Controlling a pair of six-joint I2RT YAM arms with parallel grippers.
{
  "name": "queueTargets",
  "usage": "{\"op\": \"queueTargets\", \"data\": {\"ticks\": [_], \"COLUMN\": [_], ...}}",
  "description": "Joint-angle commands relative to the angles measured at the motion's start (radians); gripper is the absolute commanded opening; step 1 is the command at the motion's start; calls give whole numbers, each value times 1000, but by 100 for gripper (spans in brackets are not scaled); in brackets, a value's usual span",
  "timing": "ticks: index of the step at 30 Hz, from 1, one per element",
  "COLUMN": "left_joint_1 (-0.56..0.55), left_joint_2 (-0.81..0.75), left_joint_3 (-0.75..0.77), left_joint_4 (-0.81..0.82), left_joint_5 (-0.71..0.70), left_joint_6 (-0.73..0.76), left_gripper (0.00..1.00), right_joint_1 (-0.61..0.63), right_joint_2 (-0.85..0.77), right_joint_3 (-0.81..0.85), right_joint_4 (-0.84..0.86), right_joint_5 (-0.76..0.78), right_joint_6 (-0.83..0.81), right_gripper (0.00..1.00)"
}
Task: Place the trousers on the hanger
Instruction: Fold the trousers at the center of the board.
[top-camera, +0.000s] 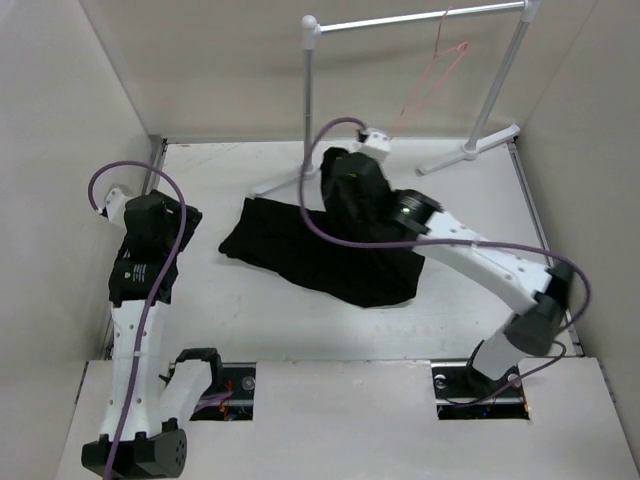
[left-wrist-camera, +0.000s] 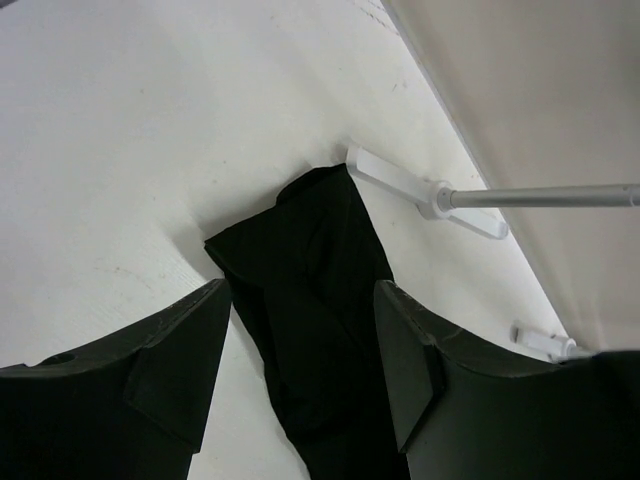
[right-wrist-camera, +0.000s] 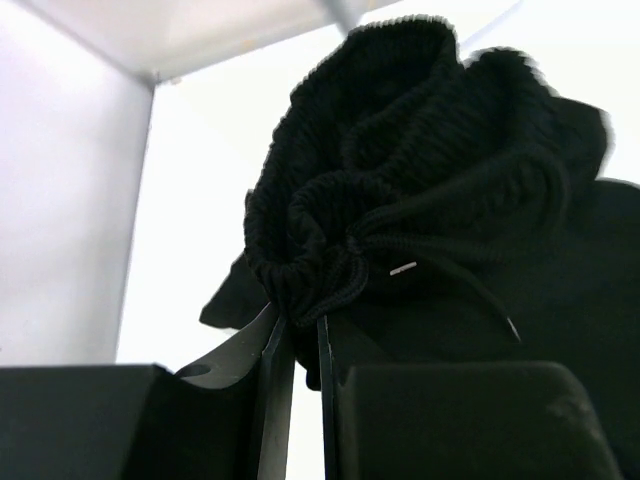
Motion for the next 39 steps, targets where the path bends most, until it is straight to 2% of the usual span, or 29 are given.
{"op": "queueTargets", "data": {"ticks": [1, 6, 11, 14, 16, 18, 19, 21, 22, 24, 28, 30, 31, 33, 35, 37, 39], "left_joint_1": [34, 91, 148, 171, 198, 229, 248, 265, 268, 278, 283, 280, 271, 251, 236, 231, 232], "left_joint_2": [-26, -29, -29, -24, -35, -52, -59, -63, -56, -40, 19, 54, 77, 115, 155, 190, 224], "left_joint_3": [7, 2, 20, -6, -59, -110, -134, -153, -145, -112, -52, -67, -82, -125, -170, -200, -219], "left_joint_4": [3, 23, 28, 23, 28, 25, 25, 29, 31, 31, 33, 46, 60, 89, 128, 154, 178], "left_joint_5": [36, 33, 7, -48, -84, -105, -117, -136, -148, -185, -234, -210, -184, -113, -58, -30, -7], "left_joint_6": [7, 4, 2, 2, -8, -36, -44, -47, -41, -28, 8, 19, 33, 51, 74, 85, 99], "left_gripper": [57, 58, 58, 58, 58, 58, 58, 59, 59, 59, 59, 59, 59, 58, 57, 55, 53], "right_joint_1": [53, 99, 154, 182, 191, 203, 214, 232, 235, 234, 197, 186, 182, 182, 185, 208, 237], "right_joint_2": [158, 477, 828, 962, 1021, 1057, 1077, 1134, 1163, 1179, 1043, 972, 935, 857, 776, 684, 590], "right_joint_3": [183, 467, 992, 1277, 1393, 1423, 1418, 1435, 1466, 1556, 1553, 1553, 1553, 1553, 1553, 1552, 1552], "right_joint_4": [75, 36, -191, -328, -356, -331, -304, -255, -264, -383, -565, -644, -677, -728, -760, -819, -877], "right_joint_5": [44, 15, -72, -81, -115, -179, -233, -383, -444, -463, -369, -283, -258, -233, -210, -169, -126], "right_joint_6": [14, 31, 71, 66, 63, 74, 86, 94, 89, 68, -70, -127, -148, -190, -260, -280, -290], "right_gripper": [15, 15, 14, 16, 17, 21, 28, 52, 62, 78, 81, 77, 71, 55, 30, 14, 10]}}
